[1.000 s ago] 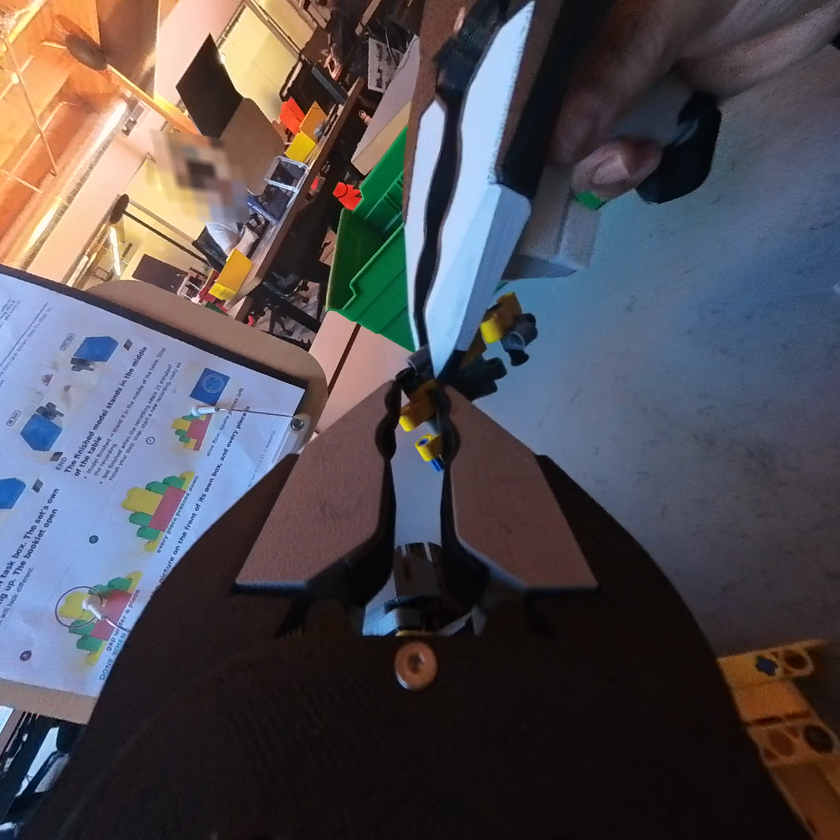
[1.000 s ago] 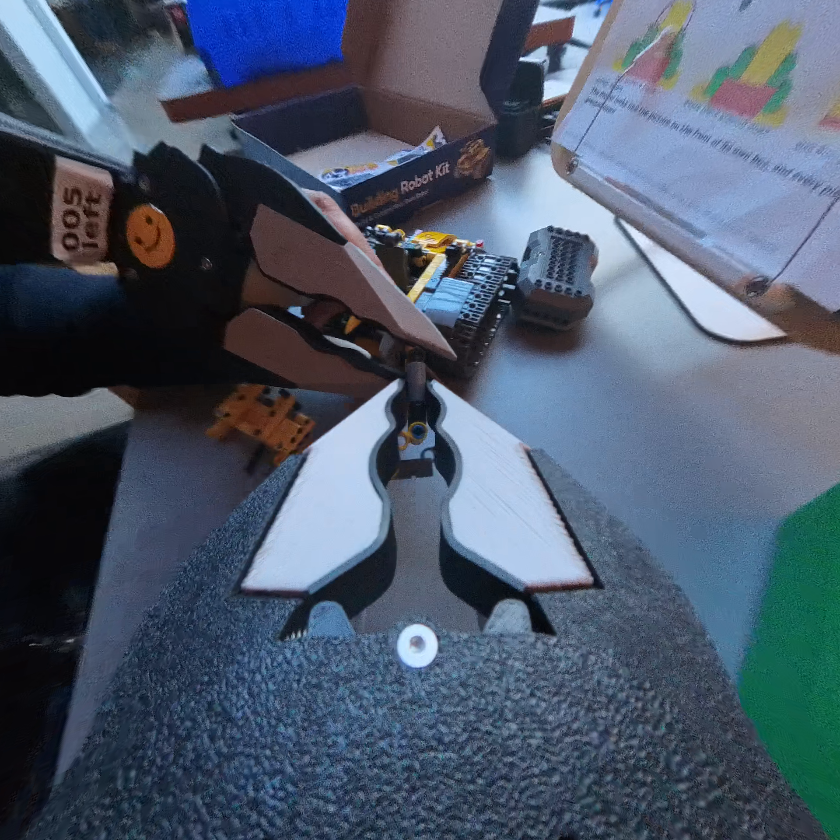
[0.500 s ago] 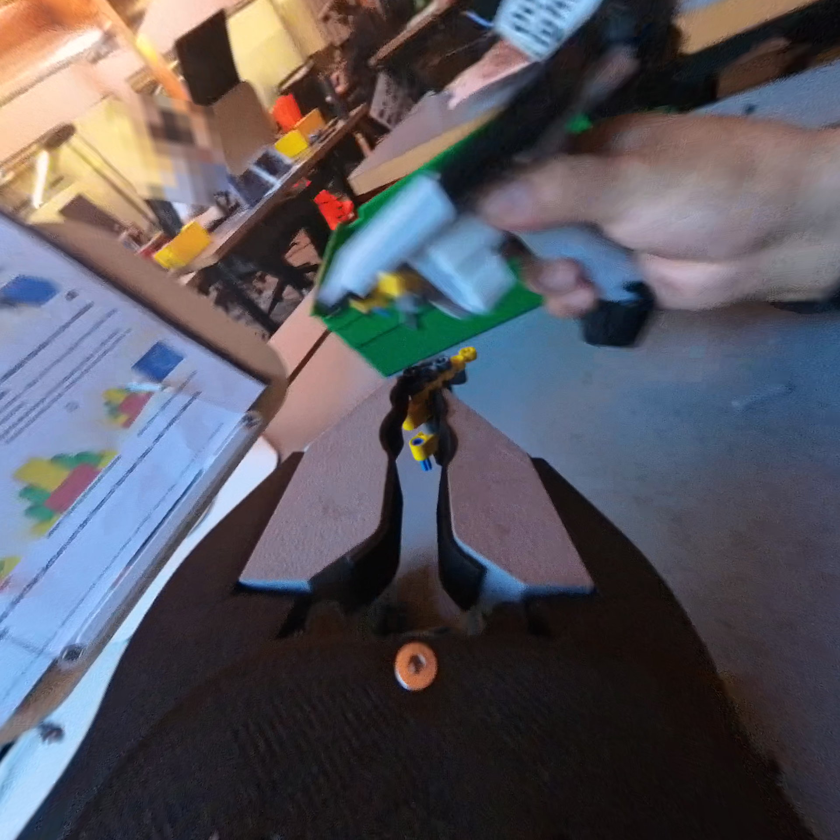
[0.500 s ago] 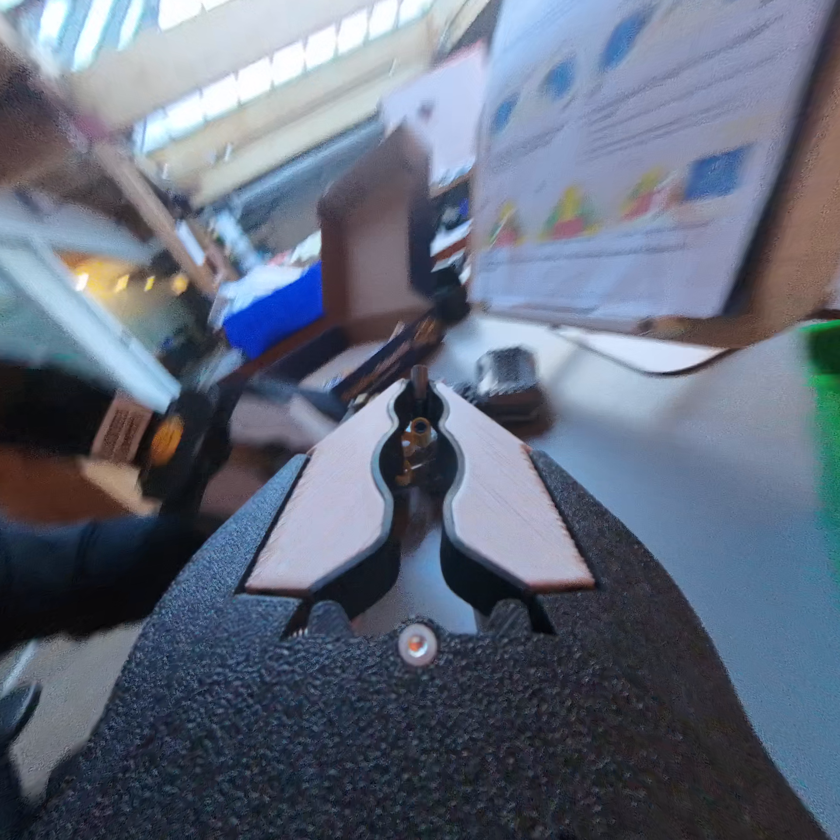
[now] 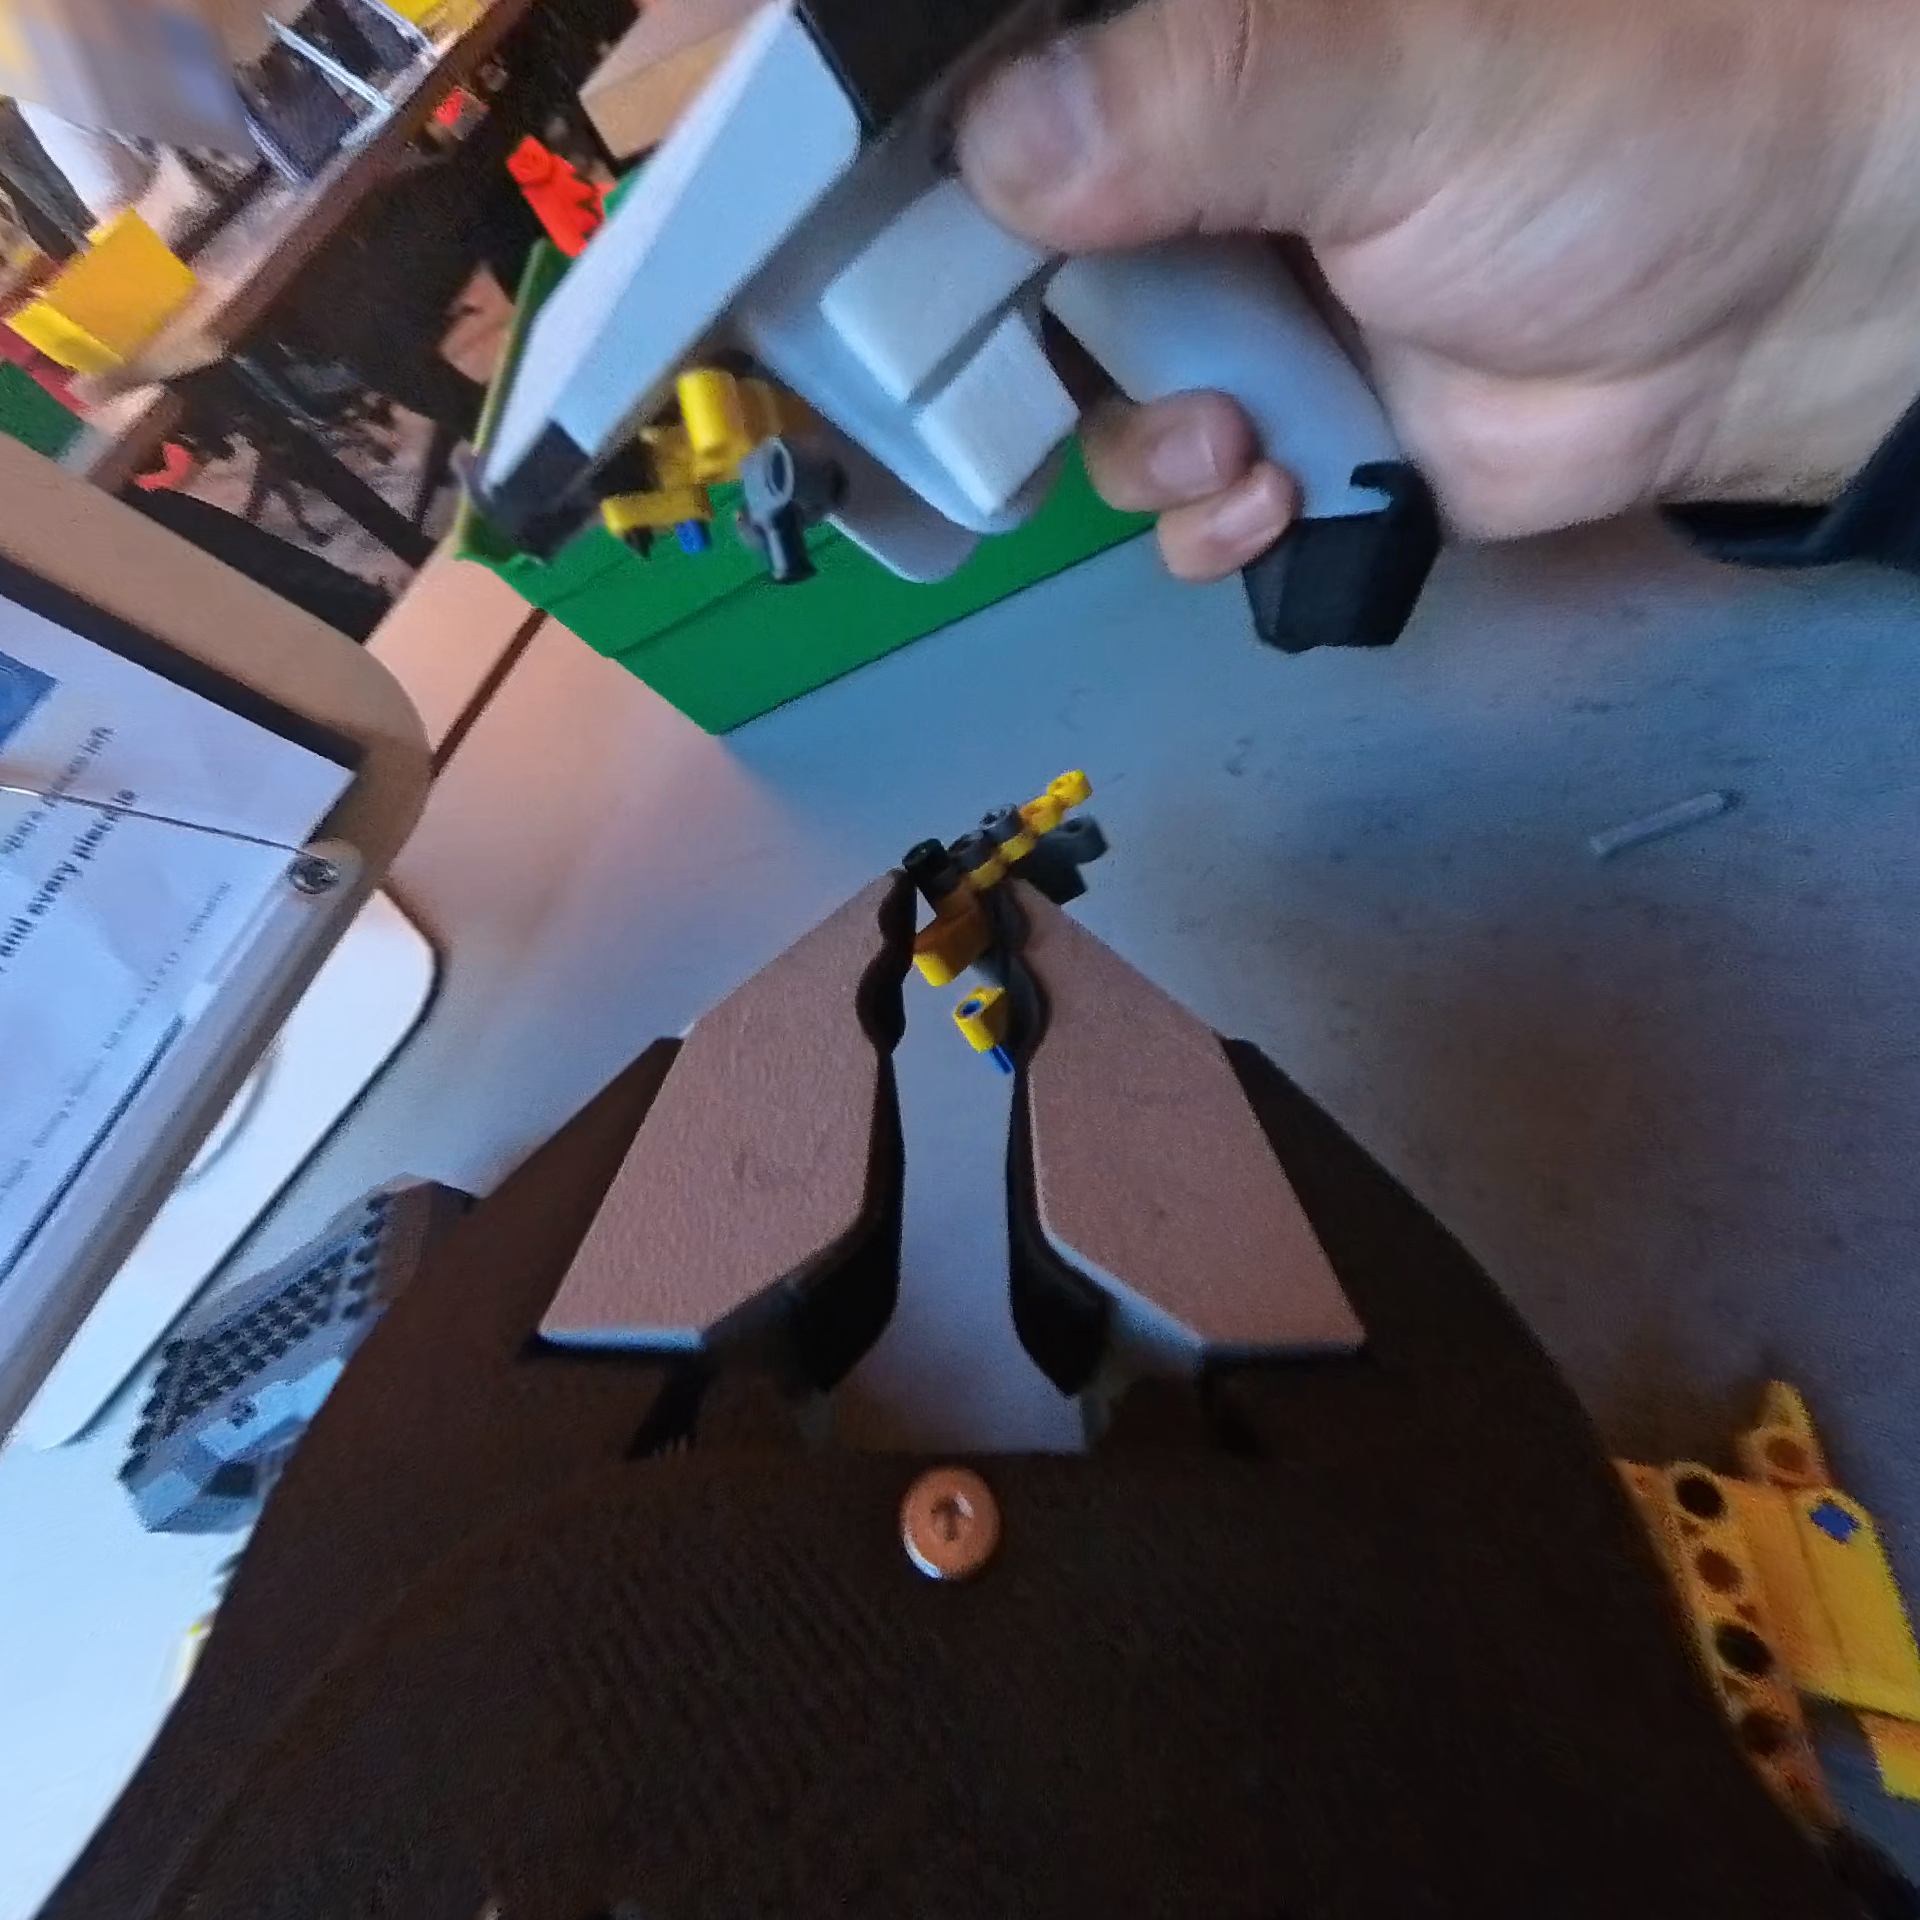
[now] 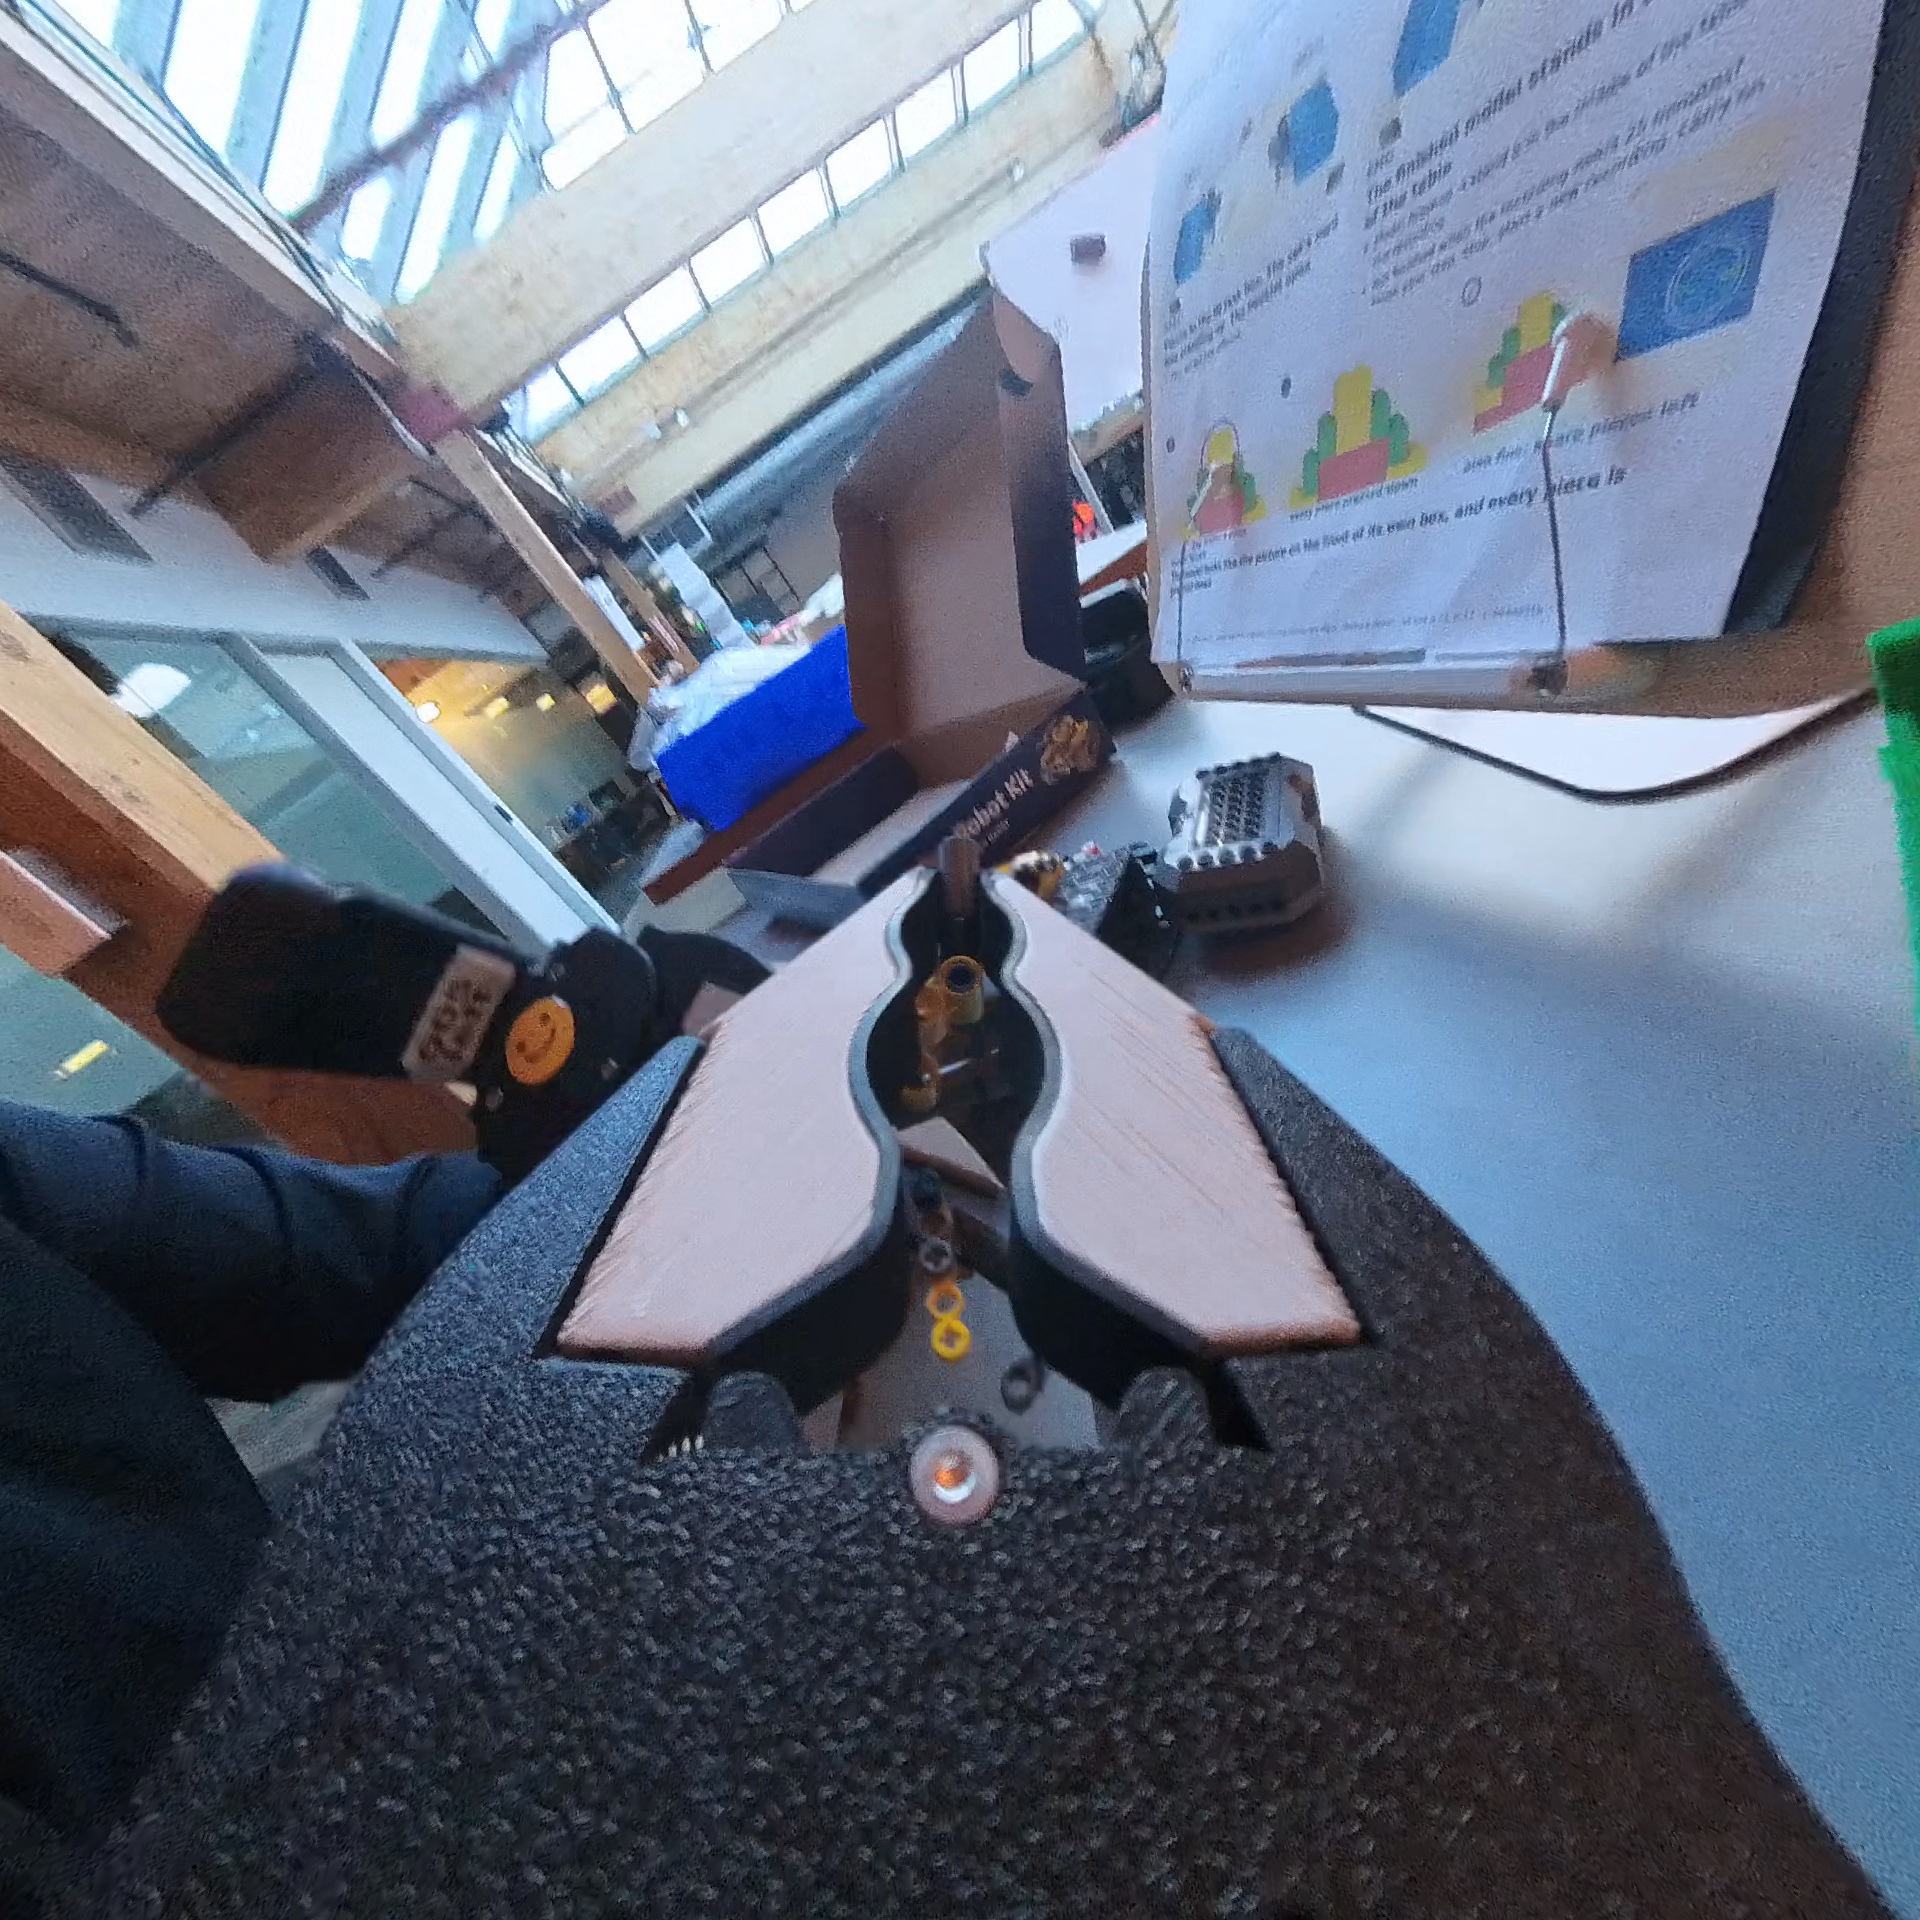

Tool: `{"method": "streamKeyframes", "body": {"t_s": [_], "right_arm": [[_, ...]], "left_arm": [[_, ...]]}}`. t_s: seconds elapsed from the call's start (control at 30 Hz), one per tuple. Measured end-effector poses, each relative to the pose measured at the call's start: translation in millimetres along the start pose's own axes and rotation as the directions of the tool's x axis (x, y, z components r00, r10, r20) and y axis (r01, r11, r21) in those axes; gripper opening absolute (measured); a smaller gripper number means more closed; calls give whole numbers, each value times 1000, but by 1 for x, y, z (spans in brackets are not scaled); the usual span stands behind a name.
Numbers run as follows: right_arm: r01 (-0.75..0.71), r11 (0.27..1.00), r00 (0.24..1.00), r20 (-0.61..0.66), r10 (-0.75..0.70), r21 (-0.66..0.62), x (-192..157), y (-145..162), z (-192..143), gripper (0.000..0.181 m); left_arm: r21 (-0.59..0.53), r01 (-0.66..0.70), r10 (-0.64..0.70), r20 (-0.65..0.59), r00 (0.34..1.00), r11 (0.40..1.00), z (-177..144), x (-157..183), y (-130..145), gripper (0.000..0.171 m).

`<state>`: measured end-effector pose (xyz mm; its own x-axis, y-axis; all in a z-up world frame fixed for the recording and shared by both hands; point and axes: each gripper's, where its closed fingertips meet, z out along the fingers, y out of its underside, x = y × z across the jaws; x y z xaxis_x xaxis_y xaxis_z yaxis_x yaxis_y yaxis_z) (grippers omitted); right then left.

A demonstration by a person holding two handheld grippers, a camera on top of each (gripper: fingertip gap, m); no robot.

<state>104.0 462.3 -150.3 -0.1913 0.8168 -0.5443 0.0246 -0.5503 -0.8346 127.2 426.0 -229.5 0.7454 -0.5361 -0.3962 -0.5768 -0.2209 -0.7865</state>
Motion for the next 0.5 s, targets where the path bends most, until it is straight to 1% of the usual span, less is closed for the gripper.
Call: {"method": "streamKeyframes", "body": {"t_s": [0.07,0.13,0.17,0.23,0.3,0.4,0.5], "right_arm": [[31,997,999,-38,-34,-71,6,11,2,3],[65,982,994,-74,-80,-176,10,25,4,3],[87,972,989,-100,-111,-219,14,31,5,4],[135,947,972,-144,-184,-292,20,40,6,4],[164,921,951,-189,-243,-354,28,48,5,4],[156,886,938,-215,-271,-436,36,60,2,4],[129,846,928,-239,-287,-517,45,75,-2,4]], "left_arm": [[-22,40,-41,-49,998,999,-1,4,5,13],[-109,64,-73,-77,994,992,0,8,19,27],[-146,76,-86,-64,994,986,0,7,25,33],[-167,82,-93,-58,994,983,-1,6,28,40],[-143,92,-102,-63,993,985,-4,5,25,40],[-111,132,-138,-44,990,985,-10,-6,20,37],[-22,176,-177,-18,984,984,-20,-18,6,32]]}}
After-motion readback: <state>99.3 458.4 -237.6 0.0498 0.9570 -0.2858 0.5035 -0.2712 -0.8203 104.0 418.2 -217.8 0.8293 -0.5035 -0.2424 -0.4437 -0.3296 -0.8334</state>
